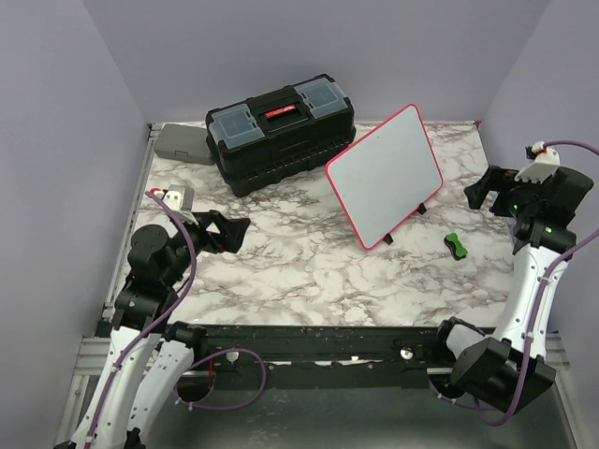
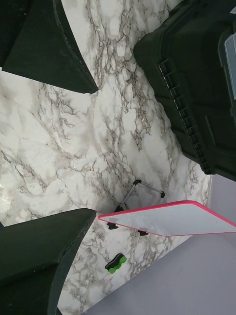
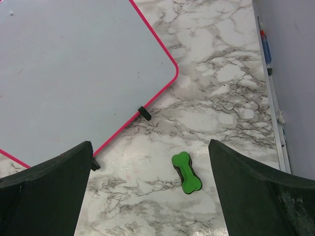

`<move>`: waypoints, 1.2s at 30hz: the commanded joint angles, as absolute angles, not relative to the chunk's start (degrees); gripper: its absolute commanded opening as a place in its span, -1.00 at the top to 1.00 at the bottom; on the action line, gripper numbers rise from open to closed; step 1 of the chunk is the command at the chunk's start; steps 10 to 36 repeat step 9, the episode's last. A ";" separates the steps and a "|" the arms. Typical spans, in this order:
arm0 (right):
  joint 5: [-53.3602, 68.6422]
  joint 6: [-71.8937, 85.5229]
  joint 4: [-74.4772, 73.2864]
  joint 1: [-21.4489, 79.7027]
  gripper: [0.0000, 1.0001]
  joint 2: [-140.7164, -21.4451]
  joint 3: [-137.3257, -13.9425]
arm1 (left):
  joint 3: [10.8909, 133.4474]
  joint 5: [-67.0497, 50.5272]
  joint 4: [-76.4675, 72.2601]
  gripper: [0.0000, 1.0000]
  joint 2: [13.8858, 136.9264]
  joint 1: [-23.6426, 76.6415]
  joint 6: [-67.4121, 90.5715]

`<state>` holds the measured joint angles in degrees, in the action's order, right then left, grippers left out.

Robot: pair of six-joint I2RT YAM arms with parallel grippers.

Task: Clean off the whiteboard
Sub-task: Reset both arms

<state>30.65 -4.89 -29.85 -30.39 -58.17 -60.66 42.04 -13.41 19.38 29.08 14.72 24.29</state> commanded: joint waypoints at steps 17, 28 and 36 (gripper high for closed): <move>29.35 -3.11 -25.88 -30.67 -1.00 -57.74 -58.12 | 39.13 -11.42 16.54 -0.97 28.26 14.15 24.15; 29.35 -3.11 -25.88 -30.67 -1.00 -57.74 -58.12 | 39.13 -11.42 16.54 -0.97 28.26 14.15 24.15; 29.35 -3.11 -25.88 -30.67 -1.00 -57.74 -58.12 | 39.13 -11.42 16.54 -0.97 28.26 14.15 24.15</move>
